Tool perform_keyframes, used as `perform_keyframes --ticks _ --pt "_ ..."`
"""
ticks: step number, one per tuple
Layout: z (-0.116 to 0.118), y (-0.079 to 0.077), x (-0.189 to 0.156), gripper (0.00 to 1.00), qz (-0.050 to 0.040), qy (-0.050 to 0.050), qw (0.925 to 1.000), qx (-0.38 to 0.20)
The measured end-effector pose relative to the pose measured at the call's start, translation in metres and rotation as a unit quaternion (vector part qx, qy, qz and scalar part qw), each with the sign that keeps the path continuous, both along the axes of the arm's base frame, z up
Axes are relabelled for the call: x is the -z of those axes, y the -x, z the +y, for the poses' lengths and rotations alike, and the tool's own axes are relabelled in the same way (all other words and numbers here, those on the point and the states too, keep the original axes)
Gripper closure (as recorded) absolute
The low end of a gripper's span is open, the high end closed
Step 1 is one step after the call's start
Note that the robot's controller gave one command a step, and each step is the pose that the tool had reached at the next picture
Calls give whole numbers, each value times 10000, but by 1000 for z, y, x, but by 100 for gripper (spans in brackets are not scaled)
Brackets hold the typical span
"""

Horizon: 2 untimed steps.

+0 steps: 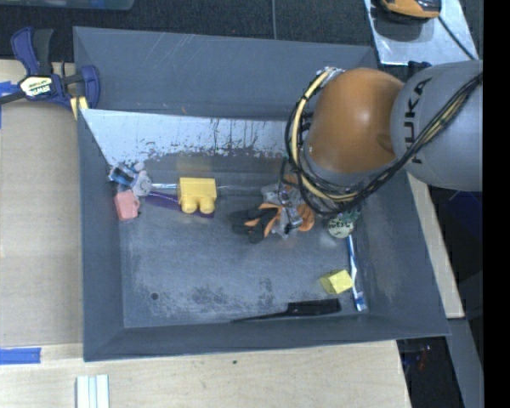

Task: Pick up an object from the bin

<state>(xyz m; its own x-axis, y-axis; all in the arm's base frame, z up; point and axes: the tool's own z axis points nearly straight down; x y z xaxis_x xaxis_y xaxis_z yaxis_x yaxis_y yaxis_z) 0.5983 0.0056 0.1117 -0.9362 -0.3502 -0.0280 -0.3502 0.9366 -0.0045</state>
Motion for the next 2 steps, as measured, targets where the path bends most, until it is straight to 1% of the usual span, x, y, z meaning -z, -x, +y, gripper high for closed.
perform_keyframes --ticks 2 --pt "0 1 -40 100 8 -1 10000 13"
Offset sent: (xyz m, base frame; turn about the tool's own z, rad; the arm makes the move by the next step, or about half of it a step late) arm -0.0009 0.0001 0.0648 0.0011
